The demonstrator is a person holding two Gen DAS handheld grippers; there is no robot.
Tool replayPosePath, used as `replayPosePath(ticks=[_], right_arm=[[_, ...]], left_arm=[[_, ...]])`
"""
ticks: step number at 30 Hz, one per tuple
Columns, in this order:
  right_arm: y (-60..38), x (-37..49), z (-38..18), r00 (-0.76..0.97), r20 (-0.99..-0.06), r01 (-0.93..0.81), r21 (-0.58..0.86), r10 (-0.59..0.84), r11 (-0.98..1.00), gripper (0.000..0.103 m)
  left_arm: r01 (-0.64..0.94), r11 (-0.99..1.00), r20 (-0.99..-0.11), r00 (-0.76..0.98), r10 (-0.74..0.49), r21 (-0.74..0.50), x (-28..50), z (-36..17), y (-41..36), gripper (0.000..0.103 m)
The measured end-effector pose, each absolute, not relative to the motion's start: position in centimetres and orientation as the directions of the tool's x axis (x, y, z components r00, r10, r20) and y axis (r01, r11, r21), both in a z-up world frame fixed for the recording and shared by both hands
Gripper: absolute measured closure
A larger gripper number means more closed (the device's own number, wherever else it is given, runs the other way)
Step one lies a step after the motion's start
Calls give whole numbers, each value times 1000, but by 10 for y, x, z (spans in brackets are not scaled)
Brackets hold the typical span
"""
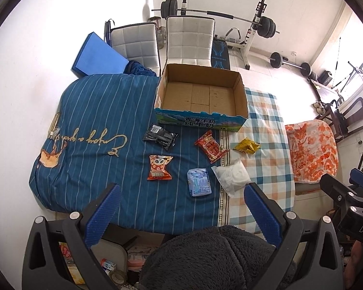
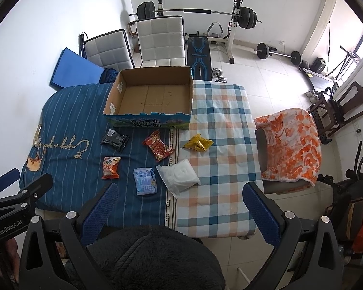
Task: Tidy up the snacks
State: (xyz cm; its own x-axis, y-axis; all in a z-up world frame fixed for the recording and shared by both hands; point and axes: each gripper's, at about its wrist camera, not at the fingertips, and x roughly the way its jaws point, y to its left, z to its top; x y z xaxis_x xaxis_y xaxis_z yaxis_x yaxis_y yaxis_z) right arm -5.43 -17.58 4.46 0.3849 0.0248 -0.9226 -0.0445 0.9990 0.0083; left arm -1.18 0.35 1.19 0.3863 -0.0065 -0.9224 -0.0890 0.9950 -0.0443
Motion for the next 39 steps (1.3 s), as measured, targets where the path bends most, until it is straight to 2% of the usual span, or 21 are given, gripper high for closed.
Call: replayPosePath(ticks=[39], right_arm=[[-181, -49, 47, 395, -918, -55, 21, 41, 998, 0]], left_arm=[[-89, 995, -919, 395, -10, -49, -3, 18, 3, 0]])
